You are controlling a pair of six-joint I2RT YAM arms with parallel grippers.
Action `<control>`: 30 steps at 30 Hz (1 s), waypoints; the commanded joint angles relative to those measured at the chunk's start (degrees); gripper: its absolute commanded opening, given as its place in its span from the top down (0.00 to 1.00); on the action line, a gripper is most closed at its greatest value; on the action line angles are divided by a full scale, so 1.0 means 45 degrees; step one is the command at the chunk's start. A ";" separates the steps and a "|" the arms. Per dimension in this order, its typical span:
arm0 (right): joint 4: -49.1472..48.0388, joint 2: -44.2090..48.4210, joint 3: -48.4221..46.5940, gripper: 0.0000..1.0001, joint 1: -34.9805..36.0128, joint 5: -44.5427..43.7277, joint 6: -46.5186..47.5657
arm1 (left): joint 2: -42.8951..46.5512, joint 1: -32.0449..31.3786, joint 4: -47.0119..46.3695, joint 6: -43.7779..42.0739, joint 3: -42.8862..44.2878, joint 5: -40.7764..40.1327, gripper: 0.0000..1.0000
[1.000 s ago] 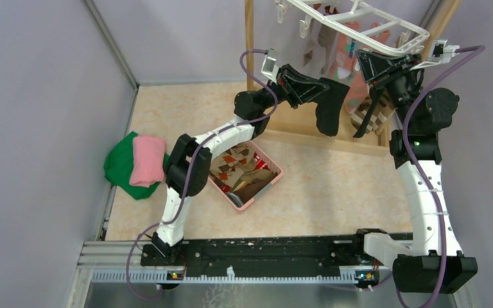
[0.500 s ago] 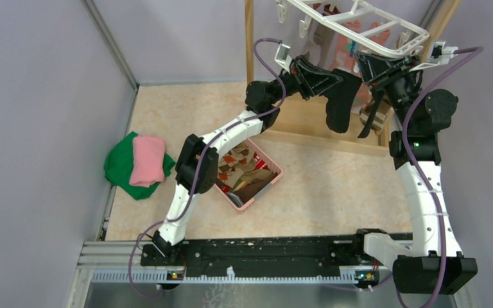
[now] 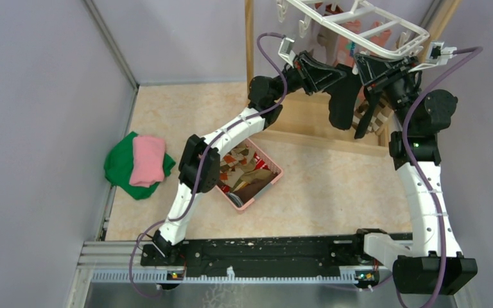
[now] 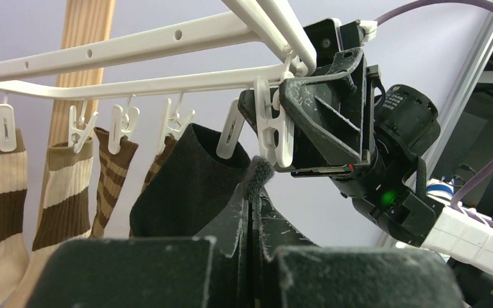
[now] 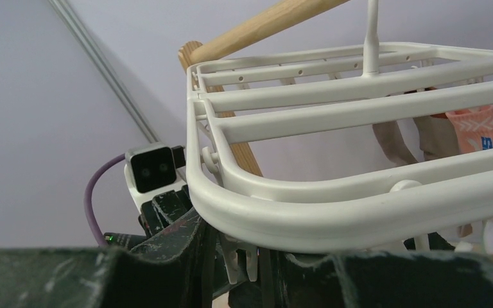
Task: Clip the socks to the hanger
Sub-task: Clamp the sock onto the hanger.
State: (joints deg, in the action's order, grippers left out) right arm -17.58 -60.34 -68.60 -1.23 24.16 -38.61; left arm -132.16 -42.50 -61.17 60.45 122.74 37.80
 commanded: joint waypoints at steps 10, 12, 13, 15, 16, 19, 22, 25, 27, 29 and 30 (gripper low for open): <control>-0.0433 0.0312 0.0079 1.00 0.0068 0.0143 0.0245 | -0.0036 -0.0050 0.0050 0.1010 0.0869 -0.0053 1.00; -0.0500 0.0313 0.0043 1.00 0.0074 0.0138 0.0382 | -0.0021 -0.0031 0.0037 0.1255 0.0833 0.0081 1.00; -0.0533 0.0304 0.0041 1.00 0.0066 0.0165 0.0422 | -0.0026 -0.0014 -0.0026 0.1416 0.0814 0.0108 1.00; -0.0601 0.0312 0.0056 1.00 0.0074 0.0257 0.0561 | -0.0043 0.0025 -0.0158 0.1767 0.0810 0.0083 1.00; -0.0636 0.0323 0.0098 1.00 0.0069 0.0290 0.0612 | -0.0033 0.0044 -0.0206 0.1932 0.0825 0.0077 1.00; -0.0711 0.0350 0.0224 1.00 0.0063 0.0298 0.0787 | -0.0025 0.0064 -0.0345 0.2305 0.0901 0.0071 1.00; -0.0829 0.0343 0.0300 1.00 0.0078 0.0396 0.0917 | -0.0039 0.0069 -0.0430 0.2626 0.1048 0.0095 1.00; -0.0904 0.0354 0.0315 1.00 0.0077 0.0539 0.0916 | -0.0092 0.0055 -0.0378 0.2836 0.1130 0.0050 1.00; -0.0935 0.0354 0.0321 1.00 0.0071 0.0596 0.0957 | -0.0148 0.0048 -0.0306 0.2983 0.1212 0.0004 1.00; -0.0953 0.0350 0.0312 1.00 0.0069 0.0606 0.0985 | -0.0234 0.0031 -0.0295 0.3161 0.1371 0.0003 1.00; -0.0955 0.0342 0.0311 1.00 0.0061 0.0607 0.0997 | -0.0274 0.0016 -0.0350 0.3302 0.1431 0.0031 1.00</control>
State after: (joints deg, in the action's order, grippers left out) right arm -19.33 -59.96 -67.11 -1.23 25.78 -35.46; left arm -132.70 -42.35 -59.96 72.25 126.10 38.04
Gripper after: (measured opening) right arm 0.247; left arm 0.013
